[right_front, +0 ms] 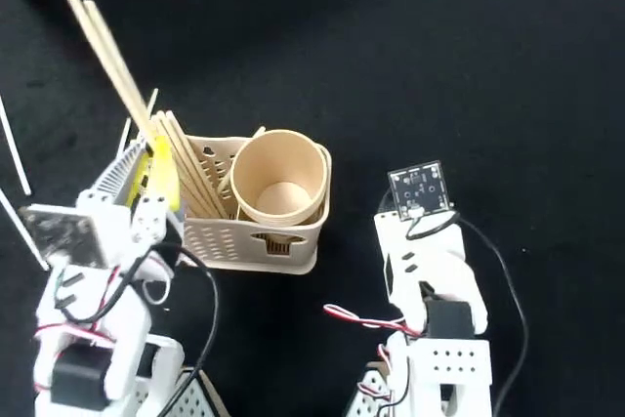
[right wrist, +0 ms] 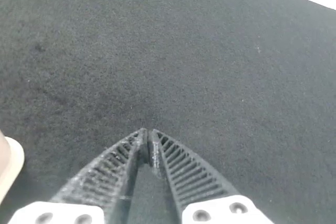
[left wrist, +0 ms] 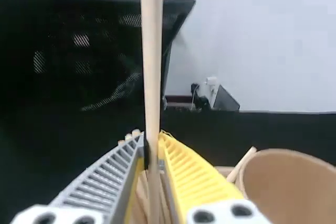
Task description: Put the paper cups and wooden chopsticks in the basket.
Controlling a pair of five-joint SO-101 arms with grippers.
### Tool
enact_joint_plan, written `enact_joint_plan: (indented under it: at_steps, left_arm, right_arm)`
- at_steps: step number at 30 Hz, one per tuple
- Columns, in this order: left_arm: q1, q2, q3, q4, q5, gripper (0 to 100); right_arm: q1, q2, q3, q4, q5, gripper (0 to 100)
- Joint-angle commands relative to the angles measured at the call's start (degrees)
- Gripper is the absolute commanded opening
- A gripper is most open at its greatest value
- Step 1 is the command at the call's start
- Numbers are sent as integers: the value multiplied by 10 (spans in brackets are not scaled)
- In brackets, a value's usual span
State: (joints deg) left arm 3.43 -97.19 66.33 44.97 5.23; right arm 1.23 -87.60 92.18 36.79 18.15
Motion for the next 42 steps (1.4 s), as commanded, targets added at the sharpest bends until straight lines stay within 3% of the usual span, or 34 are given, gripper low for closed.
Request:
enact_joint_plan:
  at_steps: [1,7,12,20,24,27,30,32,36,42]
  left_arm:
    - [13,-3,30,-18,5,29]
    - [22,-2,29,30,1,35]
    - [37,-2,-36,117,1,156]
    - [-33,15,-224,220,-34,193]
    - [-120,77,-349,315,-57,195]
    - [-258,146,-401,379,-75,195]
    - [-407,224,-404,367,-82,198]
    - [-465,283,-382,327,-84,197]
    - [-500,380,-357,273,-125,195]
    - [-504,459,-343,292,-145,195]
  right_arm:
    - [-1,-6,-10,-4,6,13]
    - [-2,-6,-8,-5,6,13]
    - [-4,-6,-7,-5,4,13]
    - [-4,-6,2,-22,7,13]
    - [-4,-6,3,-21,5,13]
    - [-5,-6,11,-25,4,13]
    - [-5,-6,13,-26,4,13]
    - [-5,-6,14,-29,4,13]
    - [-18,-6,34,-64,5,14]
    - [-26,-6,36,-70,5,14]
